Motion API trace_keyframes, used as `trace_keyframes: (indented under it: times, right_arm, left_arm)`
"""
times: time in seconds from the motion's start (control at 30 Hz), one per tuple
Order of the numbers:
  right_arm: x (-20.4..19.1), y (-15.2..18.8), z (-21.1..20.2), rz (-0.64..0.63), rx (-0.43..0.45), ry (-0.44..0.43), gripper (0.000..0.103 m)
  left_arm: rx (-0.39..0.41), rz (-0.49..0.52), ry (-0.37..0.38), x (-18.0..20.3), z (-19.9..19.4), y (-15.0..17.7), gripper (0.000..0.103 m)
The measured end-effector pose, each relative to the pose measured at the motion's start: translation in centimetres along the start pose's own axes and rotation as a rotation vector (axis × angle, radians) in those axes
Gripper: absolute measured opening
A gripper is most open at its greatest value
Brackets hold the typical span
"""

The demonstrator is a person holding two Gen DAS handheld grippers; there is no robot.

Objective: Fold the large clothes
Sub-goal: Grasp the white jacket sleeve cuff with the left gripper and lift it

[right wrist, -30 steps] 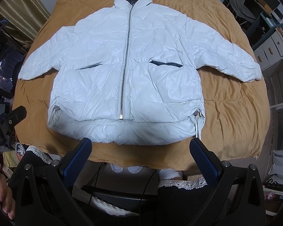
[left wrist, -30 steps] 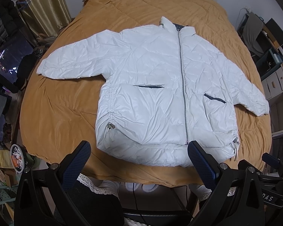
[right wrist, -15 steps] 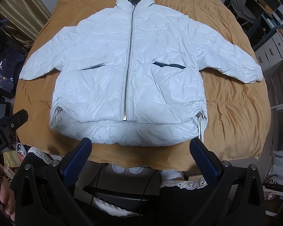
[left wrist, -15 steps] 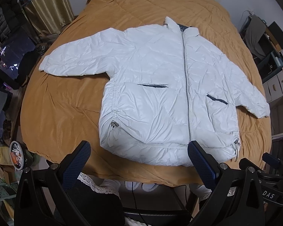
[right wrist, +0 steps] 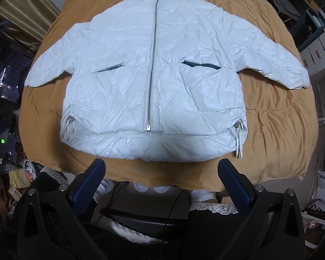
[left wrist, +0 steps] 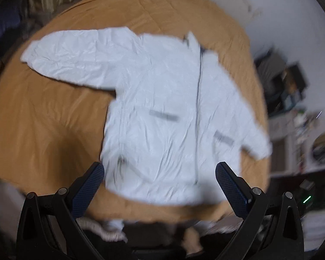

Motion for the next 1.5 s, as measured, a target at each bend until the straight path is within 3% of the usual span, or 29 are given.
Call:
trace_keyframes:
  times: [0.07, 0.13, 0.23, 0.3, 0.43, 0.5, 0.53, 0.67, 0.73, 0.8, 0.83, 0.87, 0.9, 0.97, 1.03, 1.13, 1.17, 1.33, 1.5]
  right_arm:
    - [0.0, -0.1, 0.4, -0.013, -0.007, 0.023, 0.103]
    - [0.1, -0.5, 1.0, -0.021, -0.024, 0.043, 0.103]
    - [0.5, -1.3, 2.1, -0.012, -0.055, 0.066, 0.103]
    - [0.9, -2.2, 2.8, -0.002, -0.077, 0.059, 0.103]
    - [1.7, -4.5, 4.4, 0.018, -0.126, 0.052, 0.103]
    - [2.2, -5.9, 5.0, 0.018, -0.140, 0.035, 0.103]
    - [2.4, -6.8, 5.2, 0.022, -0.141, 0.019, 0.103]
    - [3.4, -10.1, 4.8, 0.050, -0.079, -0.003, 0.103]
    - [4.1, -11.8, 4.4, 0.085, 0.006, -0.018, 0.103]
    - [4.9, -12.9, 4.6, 0.139, 0.065, -0.056, 0.103]
    - [5.2, -13.3, 5.0, 0.149, 0.081, -0.080, 0.103]
    - [5.3, -13.6, 5.5, 0.159, 0.087, -0.103, 0.103]
    - [5.5, -13.8, 6.2, 0.172, 0.089, -0.126, 0.103]
    - [6.0, -14.0, 7.9, 0.192, 0.070, -0.175, 0.103]
    - [6.6, -13.9, 9.4, 0.198, 0.049, -0.199, 0.103]
    - [8.1, -13.4, 10.6, 0.218, 0.049, -0.205, 0.103]
    - [8.9, -13.1, 10.7, 0.229, 0.063, -0.213, 0.103]
    - [13.2, -11.9, 11.0, 0.302, 0.149, -0.234, 0.103]
    - [17.4, -10.3, 11.4, 0.349, 0.213, -0.245, 0.103]
  left_arm:
    - [0.153, -0.088, 0.105, -7.1, -1.2, -3.4, 0.103]
    - [0.288, -0.255, 0.150, -14.6, -0.7, -5.5, 0.103]
    - [0.310, -0.401, 0.298, -24.2, 2.9, -8.9, 0.102]
    - [0.336, -0.439, 0.314, -28.1, 4.7, -11.3, 0.102]
    - [0.418, -0.429, 0.359, -32.3, 7.3, -16.0, 0.102]
    - [0.414, -0.433, 0.416, -33.4, 8.8, -18.3, 0.102]
    - [0.400, -0.451, 0.409, -34.0, 9.6, -19.3, 0.102]
    - [0.406, -0.469, 0.379, -35.7, 11.2, -22.1, 0.102]
    - [0.423, -0.461, 0.359, -35.7, 10.9, -22.5, 0.101]
    - [0.455, -0.434, 0.333, -35.1, 10.8, -22.0, 0.091]
    - [0.442, -0.422, 0.301, -35.0, 11.0, -22.3, 0.070]
    - [0.409, -0.419, 0.259, -35.3, 11.5, -23.0, 0.038]
    - [0.385, -0.432, 0.228, -35.5, 11.8, -23.5, 0.020]
    - [0.389, -0.491, 0.235, -35.6, 11.6, -24.3, 0.009]
    - [0.476, -0.432, 0.223, -32.4, 9.5, -24.4, 0.008]
    - [0.578, -0.218, 0.154, -22.5, 5.7, -24.0, 0.008]
    - [0.598, -0.143, 0.167, -18.5, 5.0, -23.8, 0.009]
    - [0.556, 0.195, 0.208, 0.0, 7.7, -22.4, 0.010]
    - [0.376, 0.419, 0.273, 12.4, 18.3, -20.8, 0.013]
Point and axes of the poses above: each gripper's, at about its wrist camera, not at the fingertips, and z roughly the way its jaws point, x to its right, y to its underside, the point moved 1 cm from there along z, roughly the way its jaws point, and after that the axes turned 11 degrees about -x, right-handed, at the moved point
